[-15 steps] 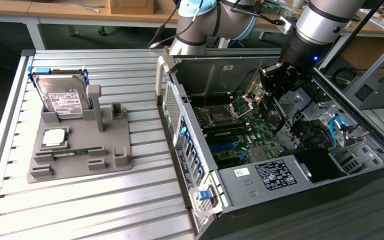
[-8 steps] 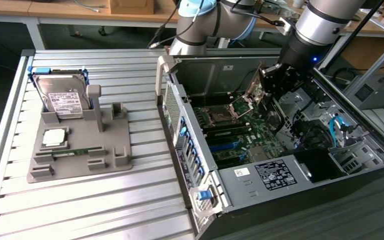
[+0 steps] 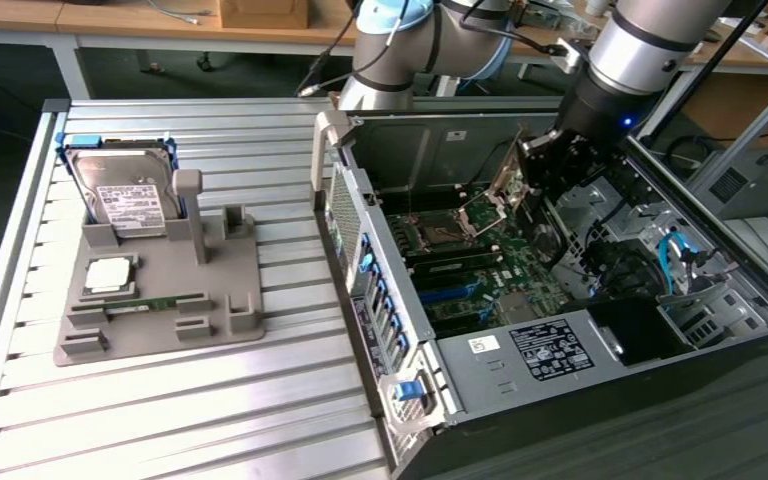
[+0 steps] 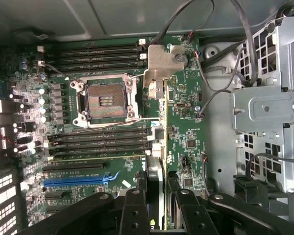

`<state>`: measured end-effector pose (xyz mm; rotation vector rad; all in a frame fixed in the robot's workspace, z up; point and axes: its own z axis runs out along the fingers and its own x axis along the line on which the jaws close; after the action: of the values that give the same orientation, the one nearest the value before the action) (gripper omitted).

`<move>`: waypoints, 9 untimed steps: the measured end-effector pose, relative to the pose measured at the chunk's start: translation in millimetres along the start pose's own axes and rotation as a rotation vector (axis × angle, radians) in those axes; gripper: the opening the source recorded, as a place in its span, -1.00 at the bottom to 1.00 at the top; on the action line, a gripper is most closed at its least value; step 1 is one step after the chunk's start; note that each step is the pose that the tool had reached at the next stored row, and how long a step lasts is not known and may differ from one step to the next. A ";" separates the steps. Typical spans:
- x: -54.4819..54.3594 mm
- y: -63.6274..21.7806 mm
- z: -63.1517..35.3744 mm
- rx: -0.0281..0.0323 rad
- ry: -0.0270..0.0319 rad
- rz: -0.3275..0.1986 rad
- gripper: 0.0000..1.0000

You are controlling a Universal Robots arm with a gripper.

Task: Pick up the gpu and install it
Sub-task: 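Pick up the gpu and move the gpu toward the slot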

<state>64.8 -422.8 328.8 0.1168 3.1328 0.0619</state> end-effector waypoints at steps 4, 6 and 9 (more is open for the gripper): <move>0.0 0.0 1.1 0.0001 0.0000 0.000 -0.47; 0.0 -0.1 1.6 0.0001 0.0000 0.000 -0.47; 0.0 -0.1 2.7 0.0001 0.0000 0.000 -0.47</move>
<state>64.8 -422.8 326.1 0.1168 3.1328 0.0617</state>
